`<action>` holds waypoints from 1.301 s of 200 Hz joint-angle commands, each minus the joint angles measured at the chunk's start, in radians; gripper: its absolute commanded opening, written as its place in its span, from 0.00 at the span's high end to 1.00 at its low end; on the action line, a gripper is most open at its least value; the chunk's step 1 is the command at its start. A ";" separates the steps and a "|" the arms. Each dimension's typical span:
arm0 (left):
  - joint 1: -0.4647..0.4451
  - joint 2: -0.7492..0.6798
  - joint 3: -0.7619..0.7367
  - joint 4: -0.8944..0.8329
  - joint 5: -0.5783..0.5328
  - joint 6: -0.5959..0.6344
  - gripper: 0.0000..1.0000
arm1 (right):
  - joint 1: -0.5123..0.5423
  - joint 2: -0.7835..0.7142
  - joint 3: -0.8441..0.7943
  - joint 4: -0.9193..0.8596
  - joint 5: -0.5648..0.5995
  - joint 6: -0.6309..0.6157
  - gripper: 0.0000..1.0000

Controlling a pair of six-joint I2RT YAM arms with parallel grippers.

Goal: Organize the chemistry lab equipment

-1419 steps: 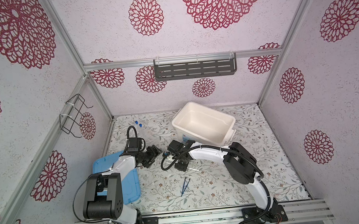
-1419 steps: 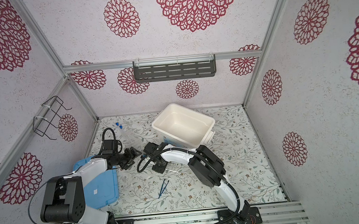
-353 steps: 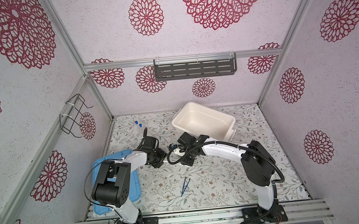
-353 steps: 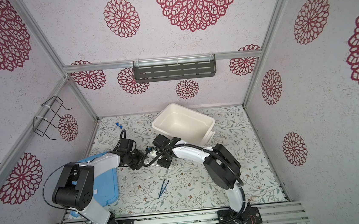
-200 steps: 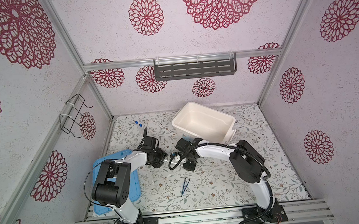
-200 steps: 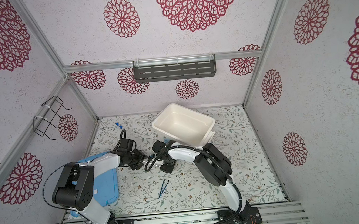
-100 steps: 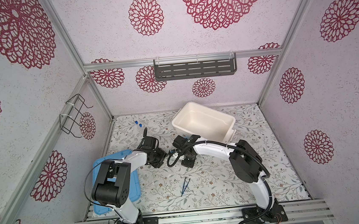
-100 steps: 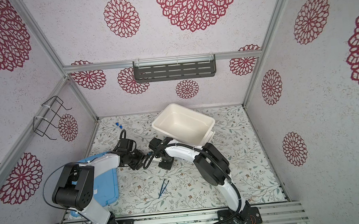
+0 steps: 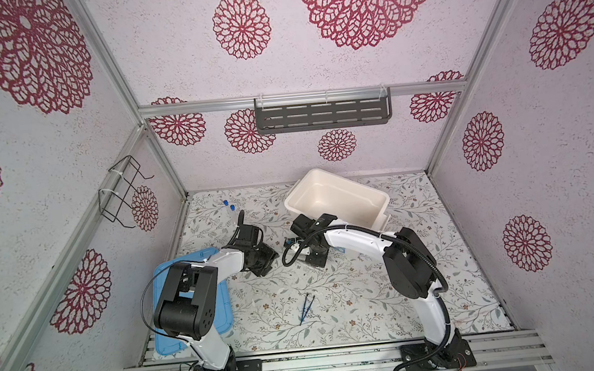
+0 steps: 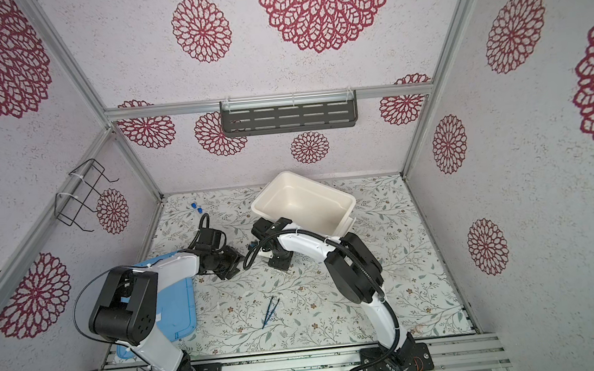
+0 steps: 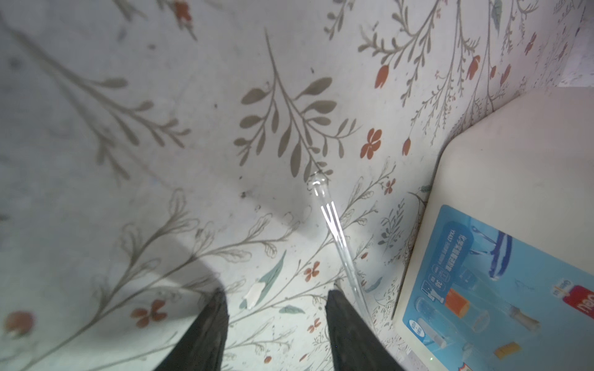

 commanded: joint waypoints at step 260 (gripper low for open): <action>0.008 0.027 0.009 -0.027 -0.020 -0.001 0.48 | -0.028 -0.043 -0.130 0.202 0.009 0.548 0.73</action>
